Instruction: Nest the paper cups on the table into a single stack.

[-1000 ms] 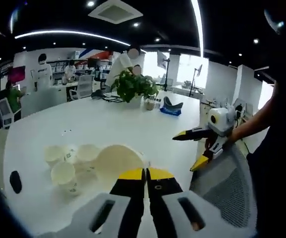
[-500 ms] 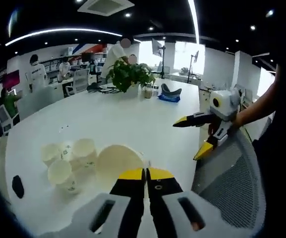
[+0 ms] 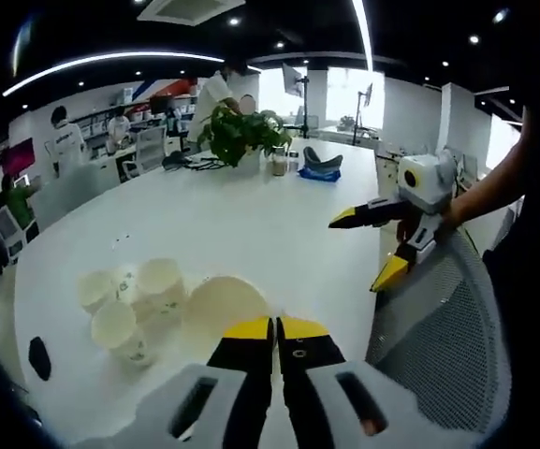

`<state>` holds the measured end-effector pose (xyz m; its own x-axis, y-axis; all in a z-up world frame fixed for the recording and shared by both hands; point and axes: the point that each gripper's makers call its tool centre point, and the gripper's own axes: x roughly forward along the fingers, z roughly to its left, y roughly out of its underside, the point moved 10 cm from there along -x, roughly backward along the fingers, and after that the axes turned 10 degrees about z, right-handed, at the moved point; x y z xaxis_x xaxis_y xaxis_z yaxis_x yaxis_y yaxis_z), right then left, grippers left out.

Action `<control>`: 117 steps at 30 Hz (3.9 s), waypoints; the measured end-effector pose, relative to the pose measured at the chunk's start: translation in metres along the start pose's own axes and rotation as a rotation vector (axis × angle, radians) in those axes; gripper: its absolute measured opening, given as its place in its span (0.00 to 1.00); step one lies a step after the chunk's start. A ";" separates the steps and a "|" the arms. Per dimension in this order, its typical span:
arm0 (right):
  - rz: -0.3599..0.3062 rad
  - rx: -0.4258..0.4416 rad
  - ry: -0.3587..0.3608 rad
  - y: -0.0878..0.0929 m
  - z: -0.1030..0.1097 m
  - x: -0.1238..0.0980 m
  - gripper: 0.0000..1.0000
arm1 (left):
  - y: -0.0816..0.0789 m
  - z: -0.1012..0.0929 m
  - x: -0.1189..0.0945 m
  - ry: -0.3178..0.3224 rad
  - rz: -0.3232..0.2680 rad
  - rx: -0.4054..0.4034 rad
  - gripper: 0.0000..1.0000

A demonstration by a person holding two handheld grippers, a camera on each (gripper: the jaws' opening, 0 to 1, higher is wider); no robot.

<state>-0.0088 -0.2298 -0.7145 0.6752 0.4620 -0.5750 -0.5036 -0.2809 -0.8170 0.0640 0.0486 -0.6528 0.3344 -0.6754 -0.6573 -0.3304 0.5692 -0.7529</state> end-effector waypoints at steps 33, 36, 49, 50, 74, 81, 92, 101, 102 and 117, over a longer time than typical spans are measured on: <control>-0.010 0.014 0.011 -0.003 0.002 -0.002 0.86 | 0.005 -0.014 0.043 0.047 0.101 0.063 0.00; -0.011 0.017 0.011 -0.003 0.002 -0.002 0.85 | 0.008 -0.016 0.049 0.067 0.121 0.061 0.01; -0.009 0.025 0.010 -0.002 0.001 -0.002 0.84 | 0.012 -0.021 0.056 0.114 0.156 0.039 0.04; -0.009 0.022 0.010 -0.002 0.001 -0.003 0.84 | 0.012 -0.022 0.056 0.113 0.155 0.038 0.04; -0.001 0.018 0.014 -0.002 0.002 -0.002 0.84 | 0.014 -0.021 0.062 0.134 0.117 -0.018 0.00; 0.002 0.017 0.014 -0.001 0.001 -0.002 0.83 | 0.017 -0.018 0.063 0.137 0.111 -0.030 0.00; 0.005 0.010 0.010 -0.003 0.004 -0.003 0.84 | 0.011 -0.019 0.056 0.126 0.083 -0.021 0.03; 0.007 0.006 0.003 -0.002 0.004 -0.002 0.85 | 0.010 -0.006 0.047 0.088 0.026 -0.039 0.09; 0.008 0.005 0.000 -0.002 0.004 -0.002 0.85 | 0.010 -0.005 0.045 0.083 0.023 -0.042 0.10; 0.012 -0.003 -0.021 -0.001 0.005 0.000 0.88 | 0.018 0.031 0.027 -0.009 0.018 -0.059 0.27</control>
<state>-0.0112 -0.2259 -0.7135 0.6575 0.4765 -0.5836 -0.5099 -0.2887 -0.8103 0.0951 0.0550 -0.6851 0.3357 -0.6607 -0.6714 -0.3881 0.5525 -0.7377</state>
